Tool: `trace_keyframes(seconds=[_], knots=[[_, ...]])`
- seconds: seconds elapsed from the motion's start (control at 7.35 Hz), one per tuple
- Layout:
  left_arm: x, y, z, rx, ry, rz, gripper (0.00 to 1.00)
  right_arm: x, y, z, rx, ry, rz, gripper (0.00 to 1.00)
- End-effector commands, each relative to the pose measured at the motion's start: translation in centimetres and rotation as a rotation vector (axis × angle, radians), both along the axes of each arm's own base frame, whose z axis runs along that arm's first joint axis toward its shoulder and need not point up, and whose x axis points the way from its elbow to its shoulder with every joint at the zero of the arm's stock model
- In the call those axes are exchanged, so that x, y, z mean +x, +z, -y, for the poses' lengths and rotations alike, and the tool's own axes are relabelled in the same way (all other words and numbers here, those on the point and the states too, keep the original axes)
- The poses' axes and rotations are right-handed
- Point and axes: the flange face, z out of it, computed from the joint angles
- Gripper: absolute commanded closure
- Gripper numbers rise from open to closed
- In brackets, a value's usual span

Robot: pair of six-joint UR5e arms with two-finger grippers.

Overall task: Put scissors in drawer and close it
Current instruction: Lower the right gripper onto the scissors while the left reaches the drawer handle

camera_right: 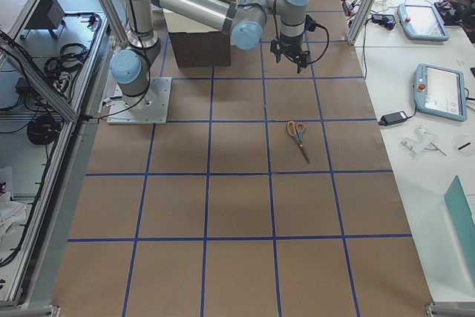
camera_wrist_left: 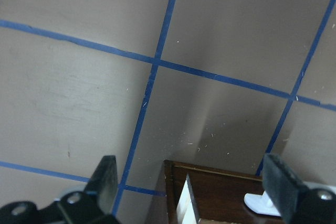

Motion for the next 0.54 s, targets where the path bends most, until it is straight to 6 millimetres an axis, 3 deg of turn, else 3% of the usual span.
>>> trace_keyframes(seconds=[0.0,0.14,0.41], knots=[[-5.0,-1.8,-0.4,0.022,0.297,0.027,0.0,-5.3,-3.3,1.5,-0.015,0.188,-0.04,0.0],[-7.8,-2.5,-0.7,-0.006,0.443,0.109,0.0,-7.0,-4.7,1.9,-0.001,0.213,-0.04,0.0],[-13.2,-3.5,-2.0,-0.016,0.614,0.151,0.0,-7.9,-8.2,2.7,0.035,0.439,-0.051,0.0]])
